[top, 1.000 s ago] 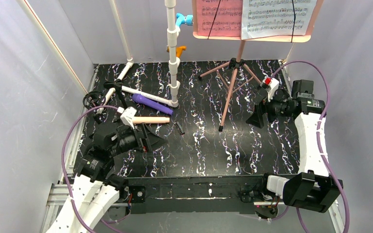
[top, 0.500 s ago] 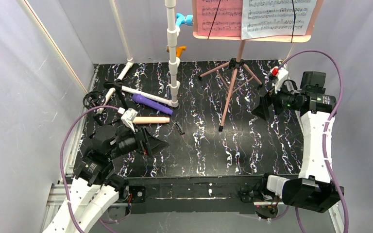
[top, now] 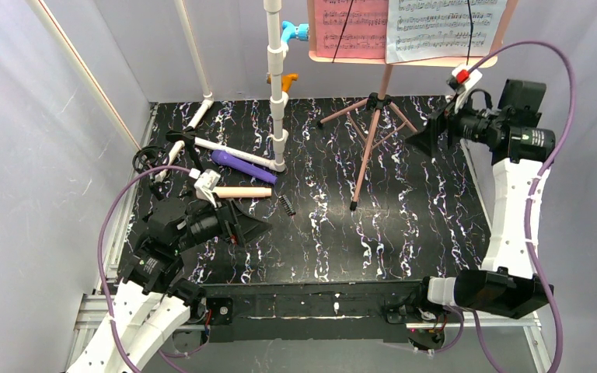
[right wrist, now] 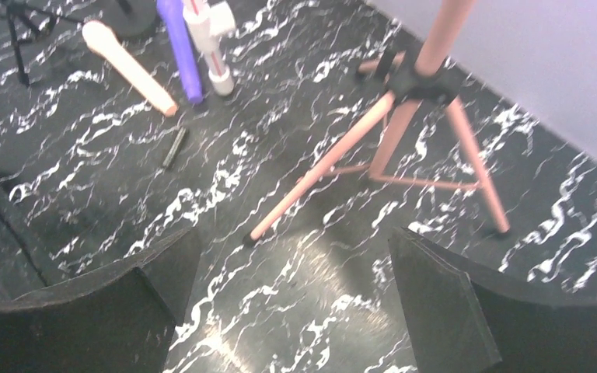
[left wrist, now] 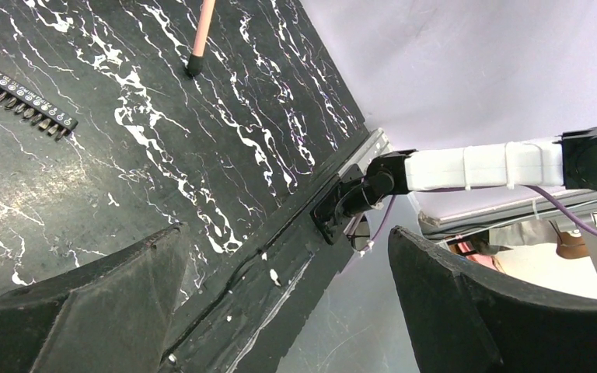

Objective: Pack up the instrument practice props
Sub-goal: Pick up the sheet music from the music stand.

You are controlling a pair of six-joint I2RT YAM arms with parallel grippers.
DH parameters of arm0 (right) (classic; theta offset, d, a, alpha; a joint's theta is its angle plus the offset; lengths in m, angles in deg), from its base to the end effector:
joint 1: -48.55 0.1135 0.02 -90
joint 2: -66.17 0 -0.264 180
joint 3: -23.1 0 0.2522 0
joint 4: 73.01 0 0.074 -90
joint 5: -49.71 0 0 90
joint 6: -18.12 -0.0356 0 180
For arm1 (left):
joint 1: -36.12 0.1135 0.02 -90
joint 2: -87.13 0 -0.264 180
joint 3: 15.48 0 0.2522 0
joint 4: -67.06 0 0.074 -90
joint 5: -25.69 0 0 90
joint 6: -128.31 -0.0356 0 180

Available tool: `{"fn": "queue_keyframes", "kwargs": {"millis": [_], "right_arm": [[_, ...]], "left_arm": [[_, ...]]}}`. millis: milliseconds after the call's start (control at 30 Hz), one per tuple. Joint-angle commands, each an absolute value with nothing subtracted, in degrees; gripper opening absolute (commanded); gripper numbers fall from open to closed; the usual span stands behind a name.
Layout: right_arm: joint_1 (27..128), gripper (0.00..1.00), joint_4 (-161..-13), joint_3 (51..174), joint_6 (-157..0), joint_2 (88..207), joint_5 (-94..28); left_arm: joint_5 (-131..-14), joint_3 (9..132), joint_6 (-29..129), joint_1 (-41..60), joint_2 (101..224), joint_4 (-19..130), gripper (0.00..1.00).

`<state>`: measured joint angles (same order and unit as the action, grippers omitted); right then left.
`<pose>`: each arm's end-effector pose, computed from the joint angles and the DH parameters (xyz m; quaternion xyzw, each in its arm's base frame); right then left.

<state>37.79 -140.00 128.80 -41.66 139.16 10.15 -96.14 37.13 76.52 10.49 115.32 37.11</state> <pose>0.2359 -0.0169 0.4478 -0.3314 0.7547 0.2049 0.5279 0.1007 -0.0691 0.3324 0.1052 0.7279 -0.5141 0.4413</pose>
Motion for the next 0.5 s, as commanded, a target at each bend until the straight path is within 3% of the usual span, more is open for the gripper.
{"fn": "queue_keyframes", "kwargs": {"millis": [0,467], "right_arm": [[37.6,1.0,-135.6,139.2,-47.4,141.7,12.7],[35.8,1.0,-130.5,152.5,-61.4,144.5,20.3]], "left_arm": [[-97.1,36.9,77.4,10.3,116.0,39.1,0.98],[-97.2,39.5,79.3,10.0,118.8,41.8,0.98]]}}
